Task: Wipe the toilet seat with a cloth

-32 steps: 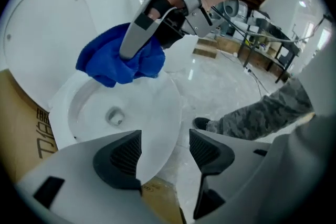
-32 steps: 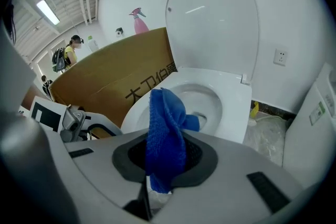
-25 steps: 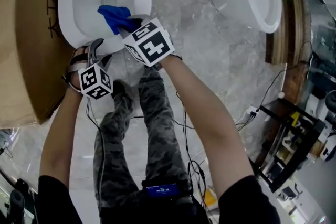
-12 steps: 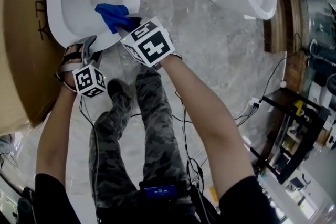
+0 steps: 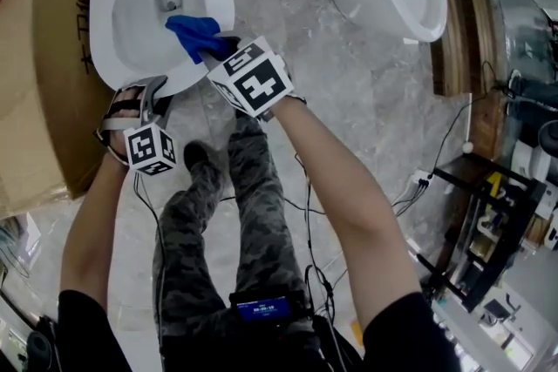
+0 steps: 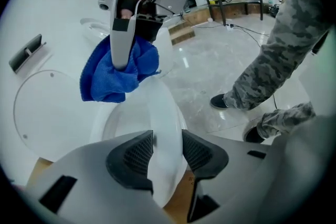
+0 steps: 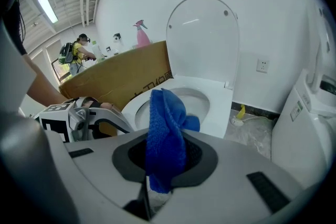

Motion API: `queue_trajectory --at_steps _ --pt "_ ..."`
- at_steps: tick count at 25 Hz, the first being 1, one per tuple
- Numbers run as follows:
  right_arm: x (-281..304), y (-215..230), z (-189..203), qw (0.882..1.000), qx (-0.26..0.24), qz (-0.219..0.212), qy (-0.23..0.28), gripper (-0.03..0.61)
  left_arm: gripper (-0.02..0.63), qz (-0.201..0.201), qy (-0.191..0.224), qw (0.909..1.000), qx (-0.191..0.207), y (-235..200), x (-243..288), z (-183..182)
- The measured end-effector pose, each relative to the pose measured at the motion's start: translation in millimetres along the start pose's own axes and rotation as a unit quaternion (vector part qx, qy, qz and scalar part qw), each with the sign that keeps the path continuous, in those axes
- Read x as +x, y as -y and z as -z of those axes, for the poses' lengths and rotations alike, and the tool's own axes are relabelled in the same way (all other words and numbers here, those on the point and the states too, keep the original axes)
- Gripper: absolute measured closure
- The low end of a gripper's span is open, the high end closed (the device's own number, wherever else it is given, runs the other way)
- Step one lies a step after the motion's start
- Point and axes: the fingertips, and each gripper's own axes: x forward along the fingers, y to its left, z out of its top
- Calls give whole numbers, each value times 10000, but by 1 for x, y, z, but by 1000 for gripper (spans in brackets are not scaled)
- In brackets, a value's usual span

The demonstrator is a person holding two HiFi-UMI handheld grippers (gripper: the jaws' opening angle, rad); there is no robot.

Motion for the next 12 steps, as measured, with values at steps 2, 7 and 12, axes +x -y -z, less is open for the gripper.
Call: queue_trajectory --at_steps 2,7,12 --pt "-11 -5 -16 9999 -100 5 12 525 446 54 53 10000 -11 -9 -17 -6" --pt "-45 -8 -70 9992 -376 16 96 525 483 -78 262 9996 18 -55 -67 -28" --pt "-76 -5 -127 9978 -599 126 252 525 517 -401 401 9984 73 -114 -116 -47"
